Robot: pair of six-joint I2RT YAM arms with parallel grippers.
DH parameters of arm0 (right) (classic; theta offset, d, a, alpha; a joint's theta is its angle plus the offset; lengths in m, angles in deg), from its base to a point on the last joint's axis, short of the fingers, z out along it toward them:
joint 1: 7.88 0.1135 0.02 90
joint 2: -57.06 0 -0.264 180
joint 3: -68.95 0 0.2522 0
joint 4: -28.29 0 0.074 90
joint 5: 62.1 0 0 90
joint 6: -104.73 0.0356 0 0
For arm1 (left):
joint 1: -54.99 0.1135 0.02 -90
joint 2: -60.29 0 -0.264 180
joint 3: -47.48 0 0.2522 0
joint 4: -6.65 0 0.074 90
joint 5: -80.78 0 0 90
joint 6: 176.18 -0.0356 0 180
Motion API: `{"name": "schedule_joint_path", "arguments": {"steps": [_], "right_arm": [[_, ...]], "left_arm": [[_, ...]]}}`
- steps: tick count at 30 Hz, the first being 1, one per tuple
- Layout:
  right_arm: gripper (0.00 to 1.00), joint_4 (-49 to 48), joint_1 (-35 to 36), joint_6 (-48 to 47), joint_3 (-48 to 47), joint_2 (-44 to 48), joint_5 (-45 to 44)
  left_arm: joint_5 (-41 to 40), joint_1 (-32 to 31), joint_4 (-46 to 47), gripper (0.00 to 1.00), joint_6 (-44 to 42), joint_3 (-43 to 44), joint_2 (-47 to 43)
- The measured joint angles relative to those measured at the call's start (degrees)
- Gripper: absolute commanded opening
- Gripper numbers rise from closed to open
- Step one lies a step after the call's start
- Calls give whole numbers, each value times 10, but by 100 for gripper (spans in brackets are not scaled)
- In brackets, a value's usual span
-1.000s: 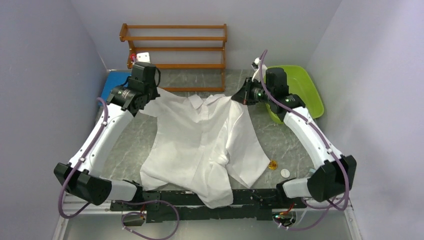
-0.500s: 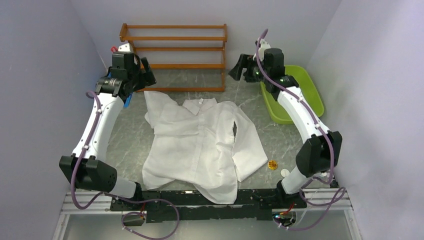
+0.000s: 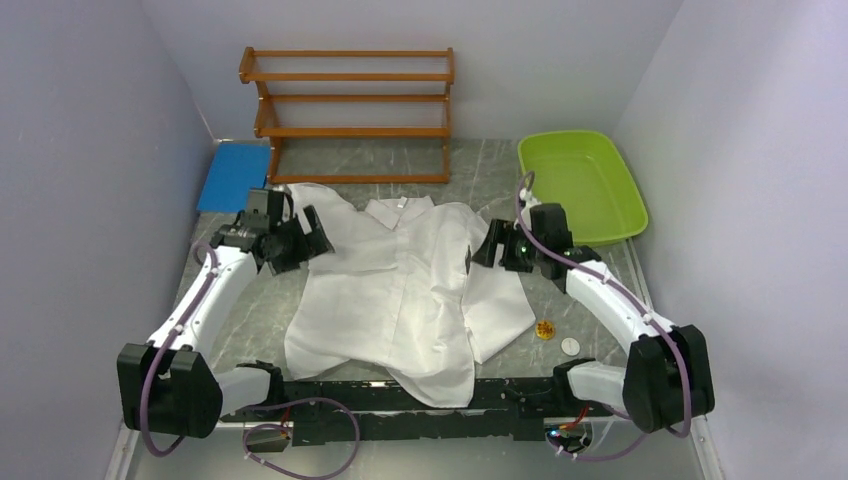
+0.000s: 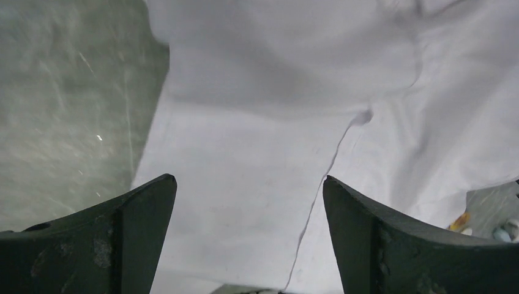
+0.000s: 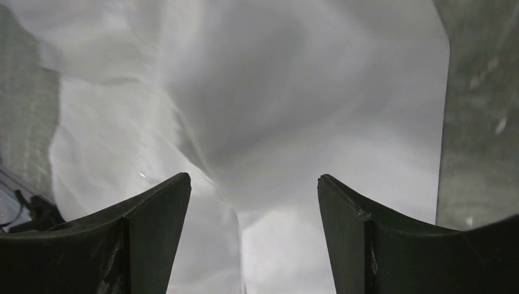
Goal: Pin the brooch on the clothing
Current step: Flatten out the clothes at the center of the board.
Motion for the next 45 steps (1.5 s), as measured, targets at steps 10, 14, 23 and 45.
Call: {"name": "schedule_joint_path", "arguments": {"steps": [10, 14, 23, 45], "right_arm": [[65, -51, 30, 23, 115, -14, 6], [67, -80, 53, 26, 111, -39, 10], [42, -98, 63, 24, 94, -53, -11], [0, 42, -5, -76, -259, -111, -298]], "left_arm": [[125, -38, 89, 94, 28, -166, -2], [135, -73, 117, 89, 32, -169, -2], [138, -113, 181, 82, 67, -224, 41], [107, -119, 175, 93, 87, -241, 2]]}}
